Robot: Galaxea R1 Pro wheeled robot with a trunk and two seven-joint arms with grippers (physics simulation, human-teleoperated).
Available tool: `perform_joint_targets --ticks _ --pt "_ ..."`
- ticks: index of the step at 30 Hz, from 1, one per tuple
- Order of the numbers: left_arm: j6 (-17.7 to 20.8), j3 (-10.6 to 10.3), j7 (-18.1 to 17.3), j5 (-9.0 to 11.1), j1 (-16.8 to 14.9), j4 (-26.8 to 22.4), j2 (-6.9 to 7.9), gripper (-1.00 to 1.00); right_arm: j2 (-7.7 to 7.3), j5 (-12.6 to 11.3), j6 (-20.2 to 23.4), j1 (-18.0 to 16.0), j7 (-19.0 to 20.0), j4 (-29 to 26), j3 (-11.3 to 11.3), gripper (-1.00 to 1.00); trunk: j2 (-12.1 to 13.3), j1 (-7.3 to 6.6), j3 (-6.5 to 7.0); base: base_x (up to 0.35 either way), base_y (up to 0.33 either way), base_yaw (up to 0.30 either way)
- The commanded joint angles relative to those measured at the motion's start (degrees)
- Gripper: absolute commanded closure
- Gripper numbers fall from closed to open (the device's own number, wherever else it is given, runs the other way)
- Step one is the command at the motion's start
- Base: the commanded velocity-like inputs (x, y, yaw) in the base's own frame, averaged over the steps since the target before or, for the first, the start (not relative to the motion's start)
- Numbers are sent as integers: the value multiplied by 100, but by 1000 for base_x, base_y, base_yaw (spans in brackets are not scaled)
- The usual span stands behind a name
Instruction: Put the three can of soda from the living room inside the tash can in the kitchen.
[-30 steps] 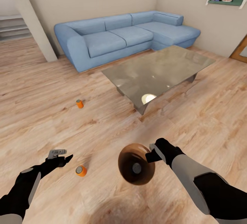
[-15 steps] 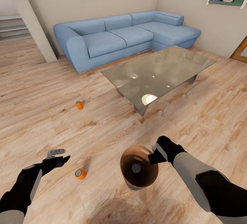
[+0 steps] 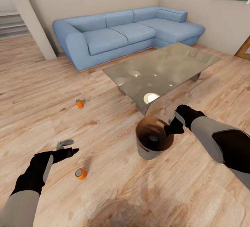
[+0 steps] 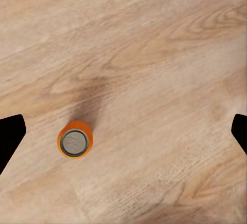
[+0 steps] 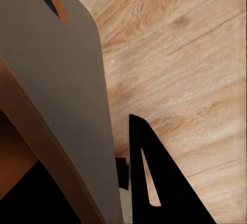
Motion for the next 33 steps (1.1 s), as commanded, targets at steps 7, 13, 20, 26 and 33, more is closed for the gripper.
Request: perform_joint_targets --ticks 7,13,20,26,33 --pt "24 0 33 12 -76 66 -3 -100 19 -262 36 -726 56 450 -90 100 -282 154 -188 0 0 0" --pt "17 1 6 35 -69 53 39 -100 -55 -257 36 -796 59 484 -24 100 -322 176 -258 0 0 0" --pt "39 14 -39 39 -73 61 55 -100 -57 -257 36 -801 59 488 -3 100 -322 176 -314 0 103 0" --pt "53 18 -47 40 -86 65 61 -100 -60 -257 36 -795 59 484 159 100 -322 176 -358 0 266 0" --pt "60 18 -39 36 -91 66 59 -100 -57 -257 36 -794 59 483 225 100 -322 176 -406 4 285 0"
